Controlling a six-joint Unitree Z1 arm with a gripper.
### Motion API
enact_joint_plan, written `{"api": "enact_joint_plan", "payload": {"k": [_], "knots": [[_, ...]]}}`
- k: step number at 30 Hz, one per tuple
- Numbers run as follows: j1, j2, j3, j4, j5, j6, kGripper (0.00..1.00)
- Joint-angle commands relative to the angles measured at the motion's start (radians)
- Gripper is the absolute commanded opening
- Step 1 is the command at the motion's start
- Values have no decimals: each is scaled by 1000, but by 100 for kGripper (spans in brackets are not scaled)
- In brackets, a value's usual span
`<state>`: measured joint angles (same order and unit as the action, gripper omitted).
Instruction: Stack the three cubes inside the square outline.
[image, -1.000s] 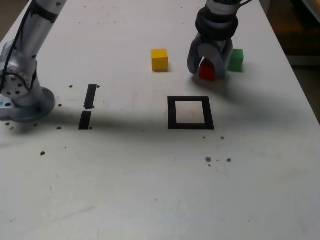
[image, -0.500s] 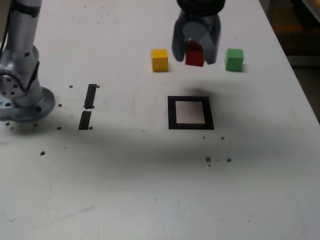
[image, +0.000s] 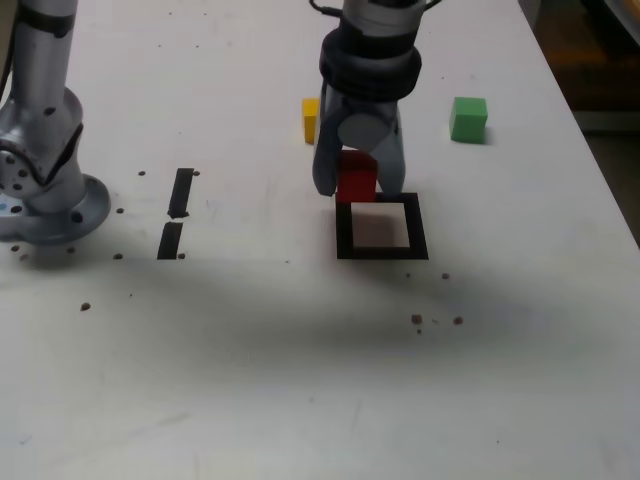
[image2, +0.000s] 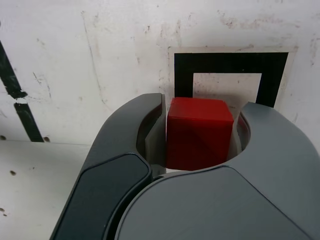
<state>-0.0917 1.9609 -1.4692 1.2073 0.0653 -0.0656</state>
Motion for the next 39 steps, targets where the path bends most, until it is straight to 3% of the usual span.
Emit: {"api": "enact_joint_plan", "payload": {"k": [1, 27, 34, 39], "knots": [[0, 1, 11, -12, 11, -13, 28], [-51, 81, 17, -101, 8, -59, 29], [-51, 93, 25, -126, 8, -59, 42], [-51, 95, 35, -123, 12, -58, 63]]}}
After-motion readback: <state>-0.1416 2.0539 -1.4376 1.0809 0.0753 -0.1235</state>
